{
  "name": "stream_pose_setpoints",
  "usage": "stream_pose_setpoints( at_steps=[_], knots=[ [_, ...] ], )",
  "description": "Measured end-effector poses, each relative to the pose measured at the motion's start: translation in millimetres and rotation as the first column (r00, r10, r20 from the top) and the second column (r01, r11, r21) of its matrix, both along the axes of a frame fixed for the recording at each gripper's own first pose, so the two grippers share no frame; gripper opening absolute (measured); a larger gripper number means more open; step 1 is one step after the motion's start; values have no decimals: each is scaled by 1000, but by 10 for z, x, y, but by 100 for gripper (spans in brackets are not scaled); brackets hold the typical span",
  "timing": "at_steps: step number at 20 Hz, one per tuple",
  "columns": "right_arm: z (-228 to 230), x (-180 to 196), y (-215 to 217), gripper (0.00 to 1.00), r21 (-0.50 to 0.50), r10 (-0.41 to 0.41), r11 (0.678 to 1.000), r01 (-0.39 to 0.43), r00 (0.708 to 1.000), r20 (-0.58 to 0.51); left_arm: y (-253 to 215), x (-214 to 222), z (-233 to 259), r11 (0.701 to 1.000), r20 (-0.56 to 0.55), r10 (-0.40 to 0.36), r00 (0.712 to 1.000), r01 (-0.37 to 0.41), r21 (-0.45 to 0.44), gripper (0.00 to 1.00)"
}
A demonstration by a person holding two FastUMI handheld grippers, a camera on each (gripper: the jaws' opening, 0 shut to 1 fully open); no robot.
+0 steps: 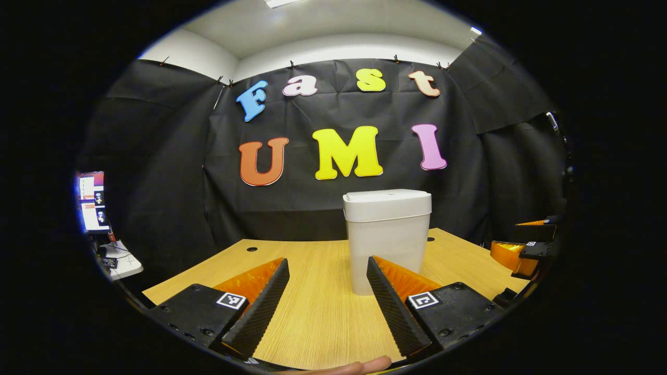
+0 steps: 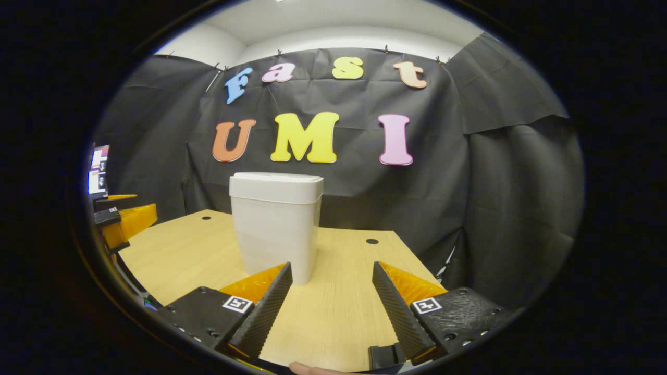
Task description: Press the lid of the desktop garbage bin to open it, pick up the crumpled paper on the desktop and throw it into the bin, then pick up the pop can on the desktop and drop it into the bin, and finally close the garbage bin lid.
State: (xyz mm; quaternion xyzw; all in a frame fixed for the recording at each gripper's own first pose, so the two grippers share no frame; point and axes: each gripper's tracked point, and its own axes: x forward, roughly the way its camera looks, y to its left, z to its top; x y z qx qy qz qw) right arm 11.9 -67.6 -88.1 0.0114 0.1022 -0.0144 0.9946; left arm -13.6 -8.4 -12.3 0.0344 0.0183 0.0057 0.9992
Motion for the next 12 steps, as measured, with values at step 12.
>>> stream_pose_setpoints(
  at_steps=[12],
  knots=[
    [-101, 15, -48, 95, 4, 1, 1000, -1, 1000, -19, -34, 16, -54, 1000, -12, -3, 1000, 3, 12, 97]
  ],
)
